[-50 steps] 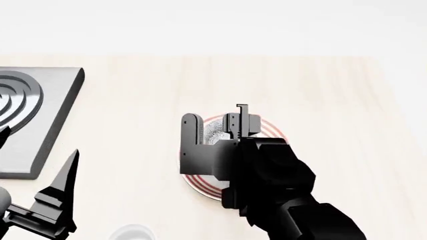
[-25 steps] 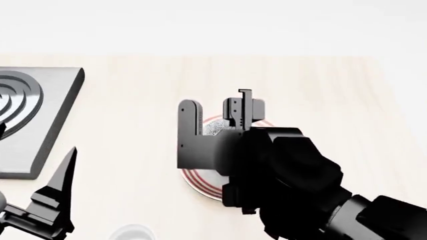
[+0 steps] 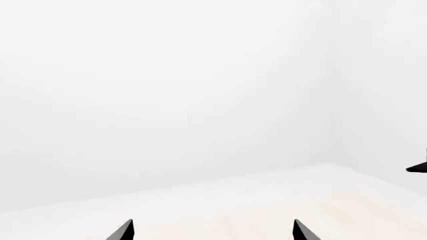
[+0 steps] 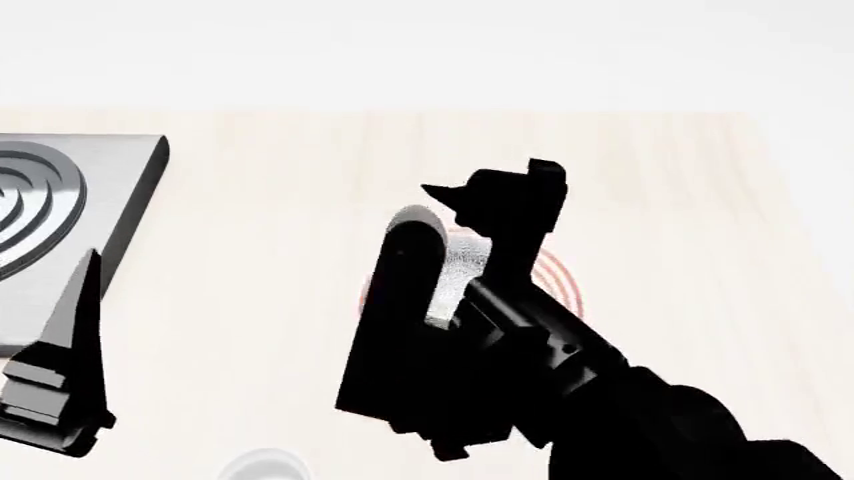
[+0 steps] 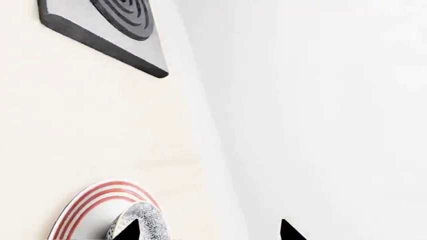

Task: Pick the akita bowl between the plate and the ramekin and place it on the plate.

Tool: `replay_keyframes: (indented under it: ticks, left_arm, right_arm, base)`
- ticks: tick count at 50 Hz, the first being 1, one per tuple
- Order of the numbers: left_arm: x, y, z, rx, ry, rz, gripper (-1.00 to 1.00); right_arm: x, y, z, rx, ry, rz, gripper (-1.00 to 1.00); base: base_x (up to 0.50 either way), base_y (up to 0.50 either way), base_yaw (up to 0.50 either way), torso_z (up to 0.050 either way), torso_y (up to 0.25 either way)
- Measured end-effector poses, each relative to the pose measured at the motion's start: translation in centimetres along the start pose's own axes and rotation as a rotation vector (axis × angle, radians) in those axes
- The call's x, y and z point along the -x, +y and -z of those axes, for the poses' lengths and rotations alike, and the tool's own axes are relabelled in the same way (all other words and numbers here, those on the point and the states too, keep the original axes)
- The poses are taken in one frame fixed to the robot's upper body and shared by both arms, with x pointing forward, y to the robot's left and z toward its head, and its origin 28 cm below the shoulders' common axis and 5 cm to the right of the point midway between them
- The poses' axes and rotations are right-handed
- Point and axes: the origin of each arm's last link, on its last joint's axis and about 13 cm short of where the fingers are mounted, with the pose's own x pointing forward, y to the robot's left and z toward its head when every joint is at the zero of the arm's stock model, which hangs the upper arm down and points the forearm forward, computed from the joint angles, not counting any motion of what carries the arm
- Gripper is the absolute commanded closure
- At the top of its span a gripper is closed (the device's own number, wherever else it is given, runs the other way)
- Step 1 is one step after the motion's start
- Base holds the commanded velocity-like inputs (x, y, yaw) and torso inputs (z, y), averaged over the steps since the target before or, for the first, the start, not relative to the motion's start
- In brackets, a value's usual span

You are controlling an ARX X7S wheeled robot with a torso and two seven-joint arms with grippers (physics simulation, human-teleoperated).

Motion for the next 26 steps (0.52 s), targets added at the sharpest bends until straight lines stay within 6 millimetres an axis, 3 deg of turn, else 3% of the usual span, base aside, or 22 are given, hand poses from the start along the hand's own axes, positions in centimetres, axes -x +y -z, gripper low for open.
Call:
replay_keyframes:
  ticks: [14, 26]
  left_arm:
    - [1.1, 0.2, -1.5, 0.054, -0.231, -0.127, -1.00]
    - [1.7, 0.5, -2.1, 0.073, -0.417, -0.264, -1.00]
  right_arm:
    - [7.9, 1.8, -1.7, -0.161, -0.220, 0.472, -1.00]
    - [12.3, 4.1, -2.5, -0.262, -0.365, 0.727, -1.00]
  base:
    - [0.00, 0.00, 0.00, 0.000, 0.000]
    - [0.00, 0.00, 0.00, 0.000, 0.000]
